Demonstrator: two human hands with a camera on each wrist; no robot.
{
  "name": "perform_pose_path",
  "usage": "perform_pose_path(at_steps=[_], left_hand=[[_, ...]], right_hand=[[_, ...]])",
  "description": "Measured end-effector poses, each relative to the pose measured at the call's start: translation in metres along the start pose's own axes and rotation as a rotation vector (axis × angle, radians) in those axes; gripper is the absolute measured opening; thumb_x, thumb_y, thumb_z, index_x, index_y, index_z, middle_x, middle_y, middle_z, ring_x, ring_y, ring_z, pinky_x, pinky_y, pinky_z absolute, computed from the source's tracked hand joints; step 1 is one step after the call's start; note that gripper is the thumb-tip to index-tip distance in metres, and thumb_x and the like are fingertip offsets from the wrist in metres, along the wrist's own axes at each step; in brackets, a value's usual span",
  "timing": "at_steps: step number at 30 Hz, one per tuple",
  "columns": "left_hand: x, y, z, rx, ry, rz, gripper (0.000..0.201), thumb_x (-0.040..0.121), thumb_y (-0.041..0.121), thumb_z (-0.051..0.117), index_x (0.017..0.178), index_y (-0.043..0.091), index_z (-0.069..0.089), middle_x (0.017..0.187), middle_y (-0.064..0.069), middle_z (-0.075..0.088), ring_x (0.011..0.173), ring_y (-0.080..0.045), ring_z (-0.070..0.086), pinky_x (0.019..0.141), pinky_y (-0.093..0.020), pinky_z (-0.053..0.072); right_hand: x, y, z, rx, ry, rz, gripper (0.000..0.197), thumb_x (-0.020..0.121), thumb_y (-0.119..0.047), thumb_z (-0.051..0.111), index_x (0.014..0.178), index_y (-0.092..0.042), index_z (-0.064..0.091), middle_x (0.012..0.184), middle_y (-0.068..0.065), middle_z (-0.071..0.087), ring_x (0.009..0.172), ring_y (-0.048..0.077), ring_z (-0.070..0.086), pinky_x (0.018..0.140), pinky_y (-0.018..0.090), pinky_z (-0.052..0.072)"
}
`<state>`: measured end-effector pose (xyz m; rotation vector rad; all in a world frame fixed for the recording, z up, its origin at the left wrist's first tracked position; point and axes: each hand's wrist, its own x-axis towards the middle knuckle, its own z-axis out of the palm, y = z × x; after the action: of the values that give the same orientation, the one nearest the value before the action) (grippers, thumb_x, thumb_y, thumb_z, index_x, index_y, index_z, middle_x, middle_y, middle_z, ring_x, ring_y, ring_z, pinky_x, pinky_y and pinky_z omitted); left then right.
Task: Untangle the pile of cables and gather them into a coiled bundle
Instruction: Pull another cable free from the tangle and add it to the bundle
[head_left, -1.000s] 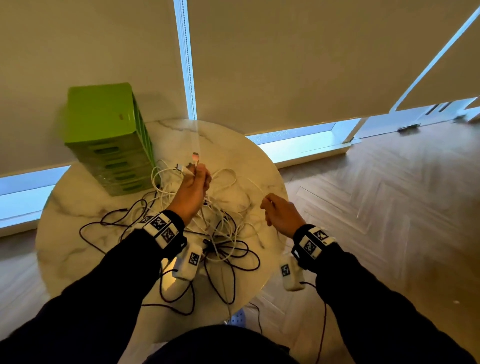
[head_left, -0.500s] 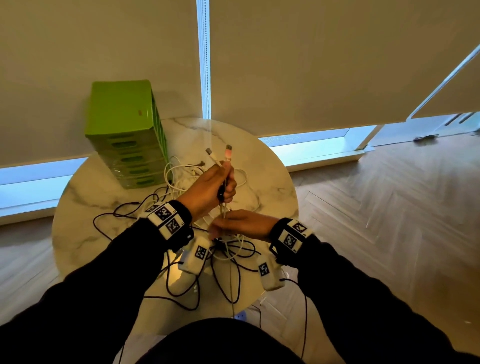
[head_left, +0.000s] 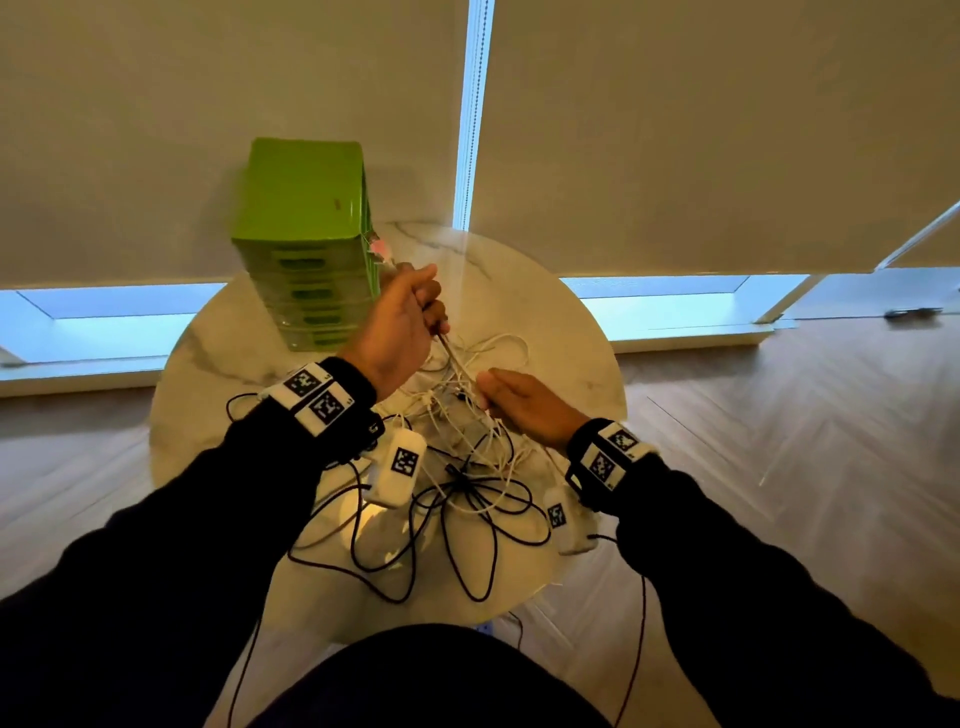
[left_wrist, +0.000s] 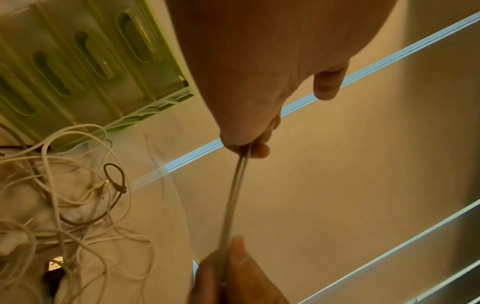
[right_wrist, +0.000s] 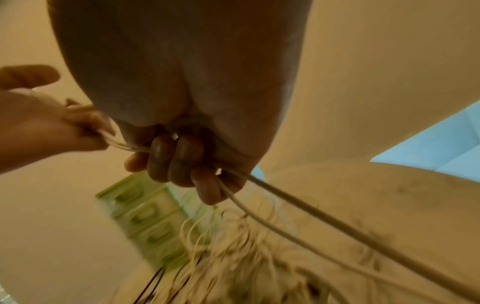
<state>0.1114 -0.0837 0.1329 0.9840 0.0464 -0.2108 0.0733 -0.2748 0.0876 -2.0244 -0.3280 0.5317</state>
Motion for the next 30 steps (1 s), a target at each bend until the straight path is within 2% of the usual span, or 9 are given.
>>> perform_pose_path(at_steps=[5,9,12,13,15,21,26,28,30], left_hand=[[-0.004,-0.04,-0.021,0.275,0.129,-0.149,0.032,0.099,0.014,0.051,0.084,0.028,0.027,0.067,0.011,0.034,0.059,-0.006,0.032,0.054,-0.02,0.03],[-0.019,-0.059,-0.051,0.474,0.127,-0.241,0.029,0.1,0.012,0.053,0.094,0.027,0.03,0.072,0.005,0.029,0.053,-0.006,0.03,0.052,-0.024,0.027],[-0.026,-0.063,-0.063,0.463,0.179,-0.262,0.033,0.098,0.016,0.056,0.126,0.018,0.038,0.072,0.006,0.036,0.049,-0.002,0.037,0.049,-0.018,0.035],[-0.026,-0.065,-0.065,0.457,0.192,-0.264,0.031,0.1,0.013,0.054,0.126,0.015,0.038,0.072,0.006,0.038,0.047,0.0,0.039,0.048,-0.016,0.036],[-0.028,-0.067,-0.066,0.46,0.208,-0.248,0.017,0.101,0.01,0.052,0.105,0.02,0.039,0.072,0.005,0.038,0.047,0.001,0.04,0.047,-0.015,0.036],[-0.029,-0.081,-0.07,0.48,0.25,-0.238,0.025,0.1,0.005,0.055,0.097,0.019,0.034,0.067,0.004,0.034,0.05,-0.006,0.032,0.049,-0.02,0.032],[-0.034,-0.086,-0.072,0.487,0.285,-0.273,0.019,0.1,0.011,0.058,0.098,0.02,0.041,0.066,0.006,0.037,0.055,-0.008,0.033,0.052,-0.021,0.032],[-0.035,-0.086,-0.073,0.491,0.287,-0.284,0.012,0.1,0.014,0.058,0.103,0.019,0.048,0.069,0.004,0.038,0.059,-0.01,0.034,0.056,-0.024,0.032],[-0.035,-0.087,-0.076,0.485,0.285,-0.285,0.01,0.1,0.016,0.059,0.108,0.02,0.055,0.068,0.005,0.04,0.061,-0.01,0.036,0.06,-0.027,0.032]], right_hand=[[0.006,0.015,0.071,-0.037,-0.199,0.087,0.042,0.107,-0.044,0.036,0.08,-0.019,0.056,0.065,-0.009,0.054,0.051,-0.004,0.048,0.062,0.018,0.04],[0.019,0.036,0.064,-0.35,-0.371,0.108,0.045,0.105,-0.046,0.042,0.088,-0.013,0.067,0.081,0.003,0.064,0.074,0.013,0.057,0.073,0.031,0.041],[0.036,0.049,0.046,-0.313,-0.232,0.117,0.026,0.102,-0.032,0.054,0.099,-0.01,0.069,0.094,0.006,0.069,0.083,0.018,0.062,0.078,0.032,0.047],[0.043,0.054,0.041,-0.23,-0.151,0.14,0.02,0.101,-0.027,0.056,0.1,-0.01,0.067,0.096,0.008,0.07,0.082,0.019,0.066,0.08,0.038,0.053],[0.057,0.065,0.032,-0.184,-0.023,0.18,0.014,0.101,-0.021,0.054,0.1,-0.011,0.064,0.094,0.009,0.07,0.078,0.022,0.068,0.083,0.046,0.057],[0.091,0.096,0.04,-0.483,-0.098,0.212,0.03,0.103,-0.021,0.046,0.109,0.0,0.067,0.114,0.021,0.066,0.107,0.037,0.06,0.085,0.037,0.04],[0.096,0.121,0.053,-0.56,-0.157,0.257,0.011,0.095,-0.023,0.055,0.084,-0.023,0.053,0.111,0.019,0.058,0.096,0.036,0.058,0.08,0.039,0.045],[0.096,0.12,0.048,-0.554,-0.157,0.249,0.003,0.096,-0.02,0.055,0.094,-0.017,0.054,0.114,0.02,0.057,0.102,0.037,0.057,0.085,0.041,0.045],[0.099,0.114,0.035,-0.508,-0.05,0.25,0.023,0.102,-0.022,0.045,0.111,-0.002,0.054,0.115,0.025,0.059,0.106,0.04,0.057,0.084,0.04,0.043]])
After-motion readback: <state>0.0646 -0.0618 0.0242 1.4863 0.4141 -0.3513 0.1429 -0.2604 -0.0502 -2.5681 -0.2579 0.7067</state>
